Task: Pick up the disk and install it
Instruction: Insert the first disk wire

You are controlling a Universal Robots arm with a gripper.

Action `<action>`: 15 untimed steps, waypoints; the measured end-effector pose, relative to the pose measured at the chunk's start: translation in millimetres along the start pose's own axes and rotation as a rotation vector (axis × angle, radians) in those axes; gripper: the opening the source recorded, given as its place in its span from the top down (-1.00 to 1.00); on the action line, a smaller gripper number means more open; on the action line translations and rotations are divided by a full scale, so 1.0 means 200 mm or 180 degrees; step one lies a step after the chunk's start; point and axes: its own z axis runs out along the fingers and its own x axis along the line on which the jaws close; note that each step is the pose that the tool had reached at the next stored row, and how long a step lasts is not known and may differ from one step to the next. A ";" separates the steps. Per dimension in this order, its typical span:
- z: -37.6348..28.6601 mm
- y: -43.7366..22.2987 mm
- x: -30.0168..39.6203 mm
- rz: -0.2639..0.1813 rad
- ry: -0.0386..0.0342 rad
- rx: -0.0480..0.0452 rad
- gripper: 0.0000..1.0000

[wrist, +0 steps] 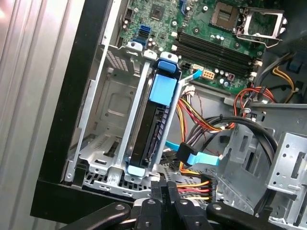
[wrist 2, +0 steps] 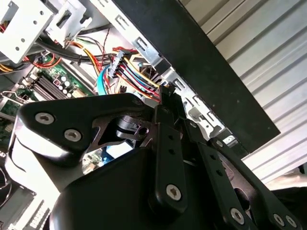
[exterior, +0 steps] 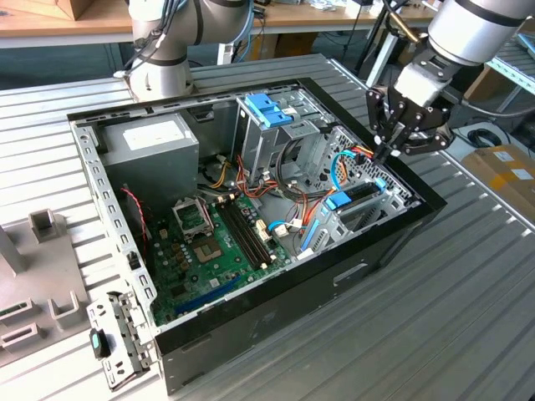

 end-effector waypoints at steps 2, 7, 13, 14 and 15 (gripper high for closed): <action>0.002 0.011 -0.002 0.0011 0.0001 0.0001 0.67; 0.010 0.045 -0.009 0.0039 0.0002 0.0002 0.67; 0.026 0.065 -0.009 0.0084 0.0004 0.0005 0.67; 0.029 0.066 -0.009 0.0093 0.0005 0.0005 0.67; 0.032 0.068 -0.009 0.0103 0.0006 0.0006 0.67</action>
